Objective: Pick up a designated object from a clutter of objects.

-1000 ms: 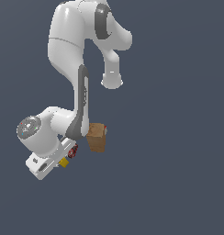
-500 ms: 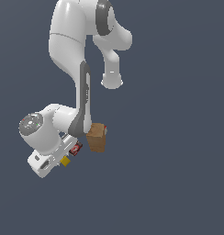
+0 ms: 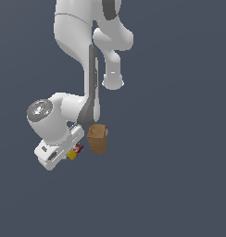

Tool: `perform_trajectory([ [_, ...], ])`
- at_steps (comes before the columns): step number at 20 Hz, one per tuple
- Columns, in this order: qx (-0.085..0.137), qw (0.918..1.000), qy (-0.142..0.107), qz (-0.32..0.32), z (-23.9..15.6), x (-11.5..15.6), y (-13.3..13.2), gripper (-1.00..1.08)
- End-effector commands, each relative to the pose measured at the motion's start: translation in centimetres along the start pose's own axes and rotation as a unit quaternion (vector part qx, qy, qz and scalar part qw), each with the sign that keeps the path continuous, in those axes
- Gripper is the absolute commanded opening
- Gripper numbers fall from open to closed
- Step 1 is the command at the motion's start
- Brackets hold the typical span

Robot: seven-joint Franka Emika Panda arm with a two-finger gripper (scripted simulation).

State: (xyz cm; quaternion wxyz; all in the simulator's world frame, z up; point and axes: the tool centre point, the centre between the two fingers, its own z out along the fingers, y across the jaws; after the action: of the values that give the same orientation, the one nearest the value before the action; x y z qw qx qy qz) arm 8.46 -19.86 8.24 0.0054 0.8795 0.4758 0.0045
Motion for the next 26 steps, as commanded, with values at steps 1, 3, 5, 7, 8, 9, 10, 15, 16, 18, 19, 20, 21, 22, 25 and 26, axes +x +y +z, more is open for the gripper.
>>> perform_trajectory([
  [1, 0.0, 1.0, 0.0, 0.0, -1.6, 0.7, -1.4, -1.0],
  [3, 0.0, 1.0, 0.0, 0.0, -3.0, 1.3, -2.6, -1.0],
  [5, 0.0, 1.0, 0.0, 0.0, -4.3, 1.9, -3.9, -1.0],
  [7, 0.0, 1.0, 0.0, 0.0, -5.7, 2.5, -5.2, -1.0],
  [8, 0.0, 1.0, 0.0, 0.0, -6.5, 2.8, -5.9, -1.0],
  [9, 0.001, 1.0, -0.001, 0.0, -7.2, 3.2, -6.5, -1.0],
  [10, 0.001, 1.0, -0.001, 0.0, -7.9, 3.5, -7.2, -1.0],
  [15, 0.001, 1.0, -0.001, 0.0, -11.7, 5.1, -10.5, -1.0],
  [16, 0.001, 1.0, -0.001, 0.0, -12.4, 5.4, -11.2, -1.0],
  [18, 0.002, 1.0, -0.002, 0.0, -14.0, 6.1, -12.6, -1.0],
  [19, 0.002, 1.0, -0.002, 0.0, -14.8, 6.5, -13.3, -1.0],
  [20, 0.002, 1.0, -0.002, 0.0, -15.6, 6.8, -14.0, -1.0],
  [21, 0.002, 1.0, -0.002, 0.0, -16.4, 7.2, -14.8, -1.0],
  [22, 0.002, 1.0, -0.002, 0.0, -17.3, 7.6, -15.5, -1.0],
  [25, 0.003, 1.0, -0.003, 0.0, -20.0, 8.7, -17.8, -1.0],
  [26, 0.003, 1.0, -0.003, 0.0, -20.9, 9.1, -18.6, -1.0],
])
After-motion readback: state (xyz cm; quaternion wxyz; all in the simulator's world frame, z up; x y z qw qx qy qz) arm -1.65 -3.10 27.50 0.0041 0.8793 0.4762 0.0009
